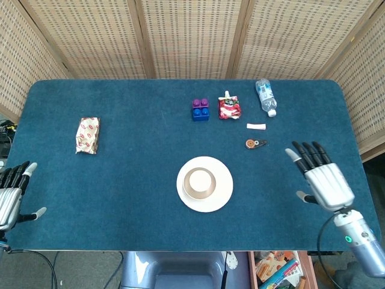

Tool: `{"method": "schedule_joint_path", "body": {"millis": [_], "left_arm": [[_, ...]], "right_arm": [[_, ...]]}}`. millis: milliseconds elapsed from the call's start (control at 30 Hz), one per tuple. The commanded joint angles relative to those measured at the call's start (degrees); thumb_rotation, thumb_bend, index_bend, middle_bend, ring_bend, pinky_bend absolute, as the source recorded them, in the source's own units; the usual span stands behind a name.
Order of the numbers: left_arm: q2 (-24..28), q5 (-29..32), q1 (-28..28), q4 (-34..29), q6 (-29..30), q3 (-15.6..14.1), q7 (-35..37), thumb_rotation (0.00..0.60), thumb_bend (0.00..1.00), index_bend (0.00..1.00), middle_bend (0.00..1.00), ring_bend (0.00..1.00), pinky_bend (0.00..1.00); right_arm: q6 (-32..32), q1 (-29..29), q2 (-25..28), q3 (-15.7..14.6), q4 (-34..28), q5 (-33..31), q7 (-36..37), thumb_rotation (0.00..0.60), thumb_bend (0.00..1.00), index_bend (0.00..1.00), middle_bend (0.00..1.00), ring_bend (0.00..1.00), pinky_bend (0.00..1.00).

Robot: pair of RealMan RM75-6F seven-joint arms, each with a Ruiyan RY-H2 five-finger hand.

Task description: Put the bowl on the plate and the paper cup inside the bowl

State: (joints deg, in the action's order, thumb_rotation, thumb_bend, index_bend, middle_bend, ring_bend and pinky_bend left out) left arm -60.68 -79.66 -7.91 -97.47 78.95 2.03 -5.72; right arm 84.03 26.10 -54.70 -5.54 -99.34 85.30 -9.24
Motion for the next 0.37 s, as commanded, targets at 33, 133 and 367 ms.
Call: {"method": "schedule_joint_path", "body": {"millis": [33, 133, 367], "left_arm": [[0.1, -1.12, 0.41, 0.03, 0.9, -0.29, 0.49, 0.6, 0.0, 0.0, 0.0, 0.0, 0.0], [0.07, -2.18, 0.71, 0.2, 1.54, -0.64, 0.76, 0.6, 0.0, 0.0, 0.0, 0.0, 0.0], [-0.58, -4.99, 1.46, 0.85, 4.22, -0.88, 0.6, 0.6, 0.0, 0.0, 0.0, 0.0, 0.0]], "right_arm": [[8.71, -8.07, -6.25, -0.61, 8.92, 1.93, 8.32, 0.6, 0.0, 0.0, 0.0, 0.0, 0.0], [10.66, -10.2, -9.8, 0.14, 13.13, 2.27, 11.34, 0.6, 0.0, 0.0, 0.0, 0.0, 0.0], [12.06, -13.26, -14.8, 2.1, 17.86, 2.62, 11.52, 0.6, 0.0, 0.0, 0.0, 0.0, 0.0]]}}
